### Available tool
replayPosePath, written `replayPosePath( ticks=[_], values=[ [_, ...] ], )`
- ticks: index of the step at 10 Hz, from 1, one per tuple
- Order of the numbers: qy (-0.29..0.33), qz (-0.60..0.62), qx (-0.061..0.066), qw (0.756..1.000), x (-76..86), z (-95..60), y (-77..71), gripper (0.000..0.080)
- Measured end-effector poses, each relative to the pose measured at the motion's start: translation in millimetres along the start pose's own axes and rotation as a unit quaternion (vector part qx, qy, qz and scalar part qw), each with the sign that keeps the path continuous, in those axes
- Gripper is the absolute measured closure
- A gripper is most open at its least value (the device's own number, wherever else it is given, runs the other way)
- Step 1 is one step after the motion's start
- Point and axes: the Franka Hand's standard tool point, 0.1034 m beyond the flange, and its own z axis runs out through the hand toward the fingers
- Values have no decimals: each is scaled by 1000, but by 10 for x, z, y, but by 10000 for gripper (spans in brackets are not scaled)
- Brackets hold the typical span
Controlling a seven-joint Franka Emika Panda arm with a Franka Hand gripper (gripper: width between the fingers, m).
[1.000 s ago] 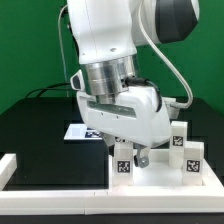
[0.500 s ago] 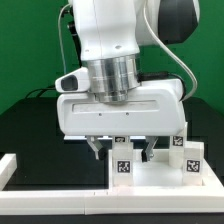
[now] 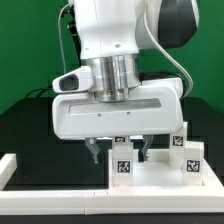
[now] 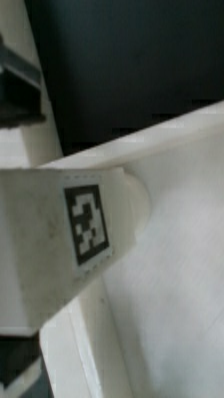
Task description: Assemble square table
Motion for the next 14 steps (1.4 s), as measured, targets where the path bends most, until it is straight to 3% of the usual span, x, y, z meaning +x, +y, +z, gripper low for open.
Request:
replayPosePath(
  ticks=[1, 2, 5, 7, 8, 9, 11, 12, 14],
  values=[
    [0, 37, 0, 999, -1, 1, -3, 449],
    [0, 75, 0, 997, 2, -1, 5, 511],
    [0, 176, 0, 984, 3, -3, 23, 511],
    [-2, 307, 2, 952, 4, -11, 59, 511],
    [-9, 376, 10, 927, -5, -15, 76, 511],
    [-24, 483, 19, 875, -30, -16, 72, 509],
    [-45, 574, 15, 818, -55, -18, -6, 509],
    [-50, 675, 22, 736, -46, -4, -32, 509],
    [-49, 714, 19, 698, -46, 2, -19, 509]
  ],
)
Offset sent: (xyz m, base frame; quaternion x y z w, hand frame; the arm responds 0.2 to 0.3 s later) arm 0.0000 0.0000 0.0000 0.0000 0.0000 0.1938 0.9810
